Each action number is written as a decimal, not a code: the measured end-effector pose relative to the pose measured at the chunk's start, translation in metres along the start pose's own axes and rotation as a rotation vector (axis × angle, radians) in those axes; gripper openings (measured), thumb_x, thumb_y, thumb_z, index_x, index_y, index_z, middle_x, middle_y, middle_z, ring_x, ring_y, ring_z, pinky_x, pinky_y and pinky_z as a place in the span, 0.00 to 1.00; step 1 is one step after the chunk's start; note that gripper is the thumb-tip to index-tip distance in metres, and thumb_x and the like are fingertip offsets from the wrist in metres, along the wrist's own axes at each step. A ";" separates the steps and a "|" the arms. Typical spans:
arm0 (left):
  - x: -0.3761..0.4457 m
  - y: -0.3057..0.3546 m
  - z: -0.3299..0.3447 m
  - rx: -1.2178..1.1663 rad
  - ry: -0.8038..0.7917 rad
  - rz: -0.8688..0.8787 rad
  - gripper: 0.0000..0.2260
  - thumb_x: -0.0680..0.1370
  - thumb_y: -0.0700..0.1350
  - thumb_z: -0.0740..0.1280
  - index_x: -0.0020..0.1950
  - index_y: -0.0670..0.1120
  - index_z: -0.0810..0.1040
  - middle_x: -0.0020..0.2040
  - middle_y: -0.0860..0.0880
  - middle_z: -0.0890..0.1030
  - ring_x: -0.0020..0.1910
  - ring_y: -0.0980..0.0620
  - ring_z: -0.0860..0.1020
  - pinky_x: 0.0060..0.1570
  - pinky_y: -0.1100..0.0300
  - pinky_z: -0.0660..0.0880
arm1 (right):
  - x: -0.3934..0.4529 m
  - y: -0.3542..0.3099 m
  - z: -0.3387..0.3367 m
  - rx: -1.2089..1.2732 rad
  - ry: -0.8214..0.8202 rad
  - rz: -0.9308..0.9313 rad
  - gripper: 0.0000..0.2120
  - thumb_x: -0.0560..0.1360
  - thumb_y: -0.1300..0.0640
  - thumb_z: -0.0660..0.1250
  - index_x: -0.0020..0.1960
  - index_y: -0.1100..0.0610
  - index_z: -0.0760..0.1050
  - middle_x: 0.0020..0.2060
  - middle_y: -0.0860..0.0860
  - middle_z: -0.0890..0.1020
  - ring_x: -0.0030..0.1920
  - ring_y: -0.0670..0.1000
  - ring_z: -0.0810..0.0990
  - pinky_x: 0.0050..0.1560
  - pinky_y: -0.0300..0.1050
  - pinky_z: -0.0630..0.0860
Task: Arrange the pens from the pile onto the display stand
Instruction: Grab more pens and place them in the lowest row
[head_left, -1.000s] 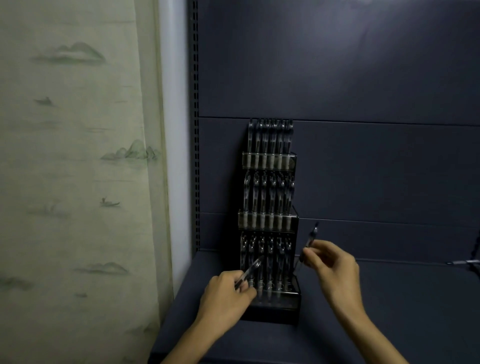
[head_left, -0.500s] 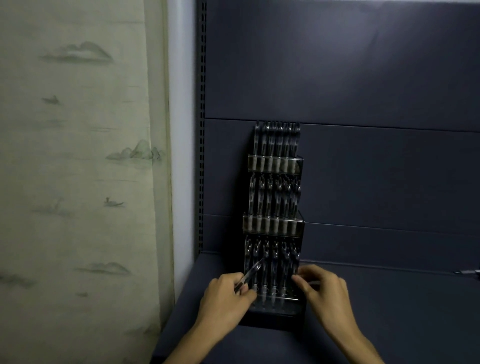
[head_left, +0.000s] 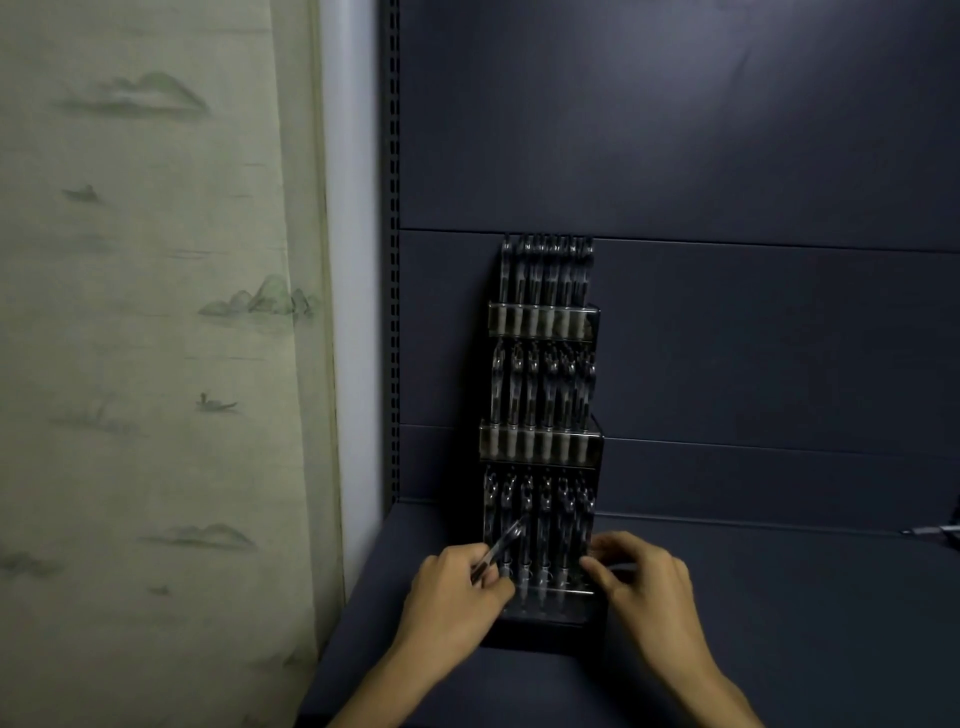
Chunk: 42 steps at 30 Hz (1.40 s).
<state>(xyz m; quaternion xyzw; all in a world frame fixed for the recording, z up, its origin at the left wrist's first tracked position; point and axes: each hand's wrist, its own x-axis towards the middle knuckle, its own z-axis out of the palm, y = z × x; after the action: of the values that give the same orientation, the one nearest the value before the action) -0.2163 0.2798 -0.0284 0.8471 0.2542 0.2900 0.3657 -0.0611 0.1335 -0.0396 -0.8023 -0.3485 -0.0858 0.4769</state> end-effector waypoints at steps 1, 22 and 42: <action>0.000 0.000 0.000 0.002 0.000 0.003 0.16 0.73 0.44 0.69 0.29 0.50 0.66 0.24 0.59 0.70 0.26 0.60 0.67 0.29 0.67 0.62 | -0.003 -0.004 -0.002 0.020 0.038 -0.003 0.09 0.73 0.59 0.76 0.48 0.47 0.82 0.41 0.40 0.84 0.41 0.37 0.82 0.40 0.27 0.75; 0.009 -0.021 -0.014 0.040 -0.052 0.096 0.06 0.69 0.49 0.68 0.34 0.50 0.73 0.29 0.55 0.77 0.28 0.57 0.73 0.32 0.56 0.72 | -0.020 -0.077 0.039 0.790 -0.234 0.168 0.03 0.75 0.66 0.71 0.47 0.61 0.83 0.38 0.60 0.85 0.41 0.53 0.83 0.43 0.43 0.78; 0.012 -0.041 -0.043 0.059 0.063 0.098 0.06 0.67 0.54 0.67 0.34 0.56 0.71 0.25 0.55 0.74 0.26 0.57 0.70 0.34 0.56 0.72 | -0.007 -0.087 0.041 0.154 0.037 -0.142 0.07 0.73 0.56 0.76 0.46 0.47 0.80 0.38 0.39 0.85 0.43 0.34 0.83 0.45 0.31 0.78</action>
<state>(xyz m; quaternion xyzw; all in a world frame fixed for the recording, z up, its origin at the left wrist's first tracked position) -0.2459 0.3326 -0.0326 0.8594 0.2325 0.3264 0.3175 -0.1298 0.1906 -0.0031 -0.7347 -0.4012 -0.1072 0.5364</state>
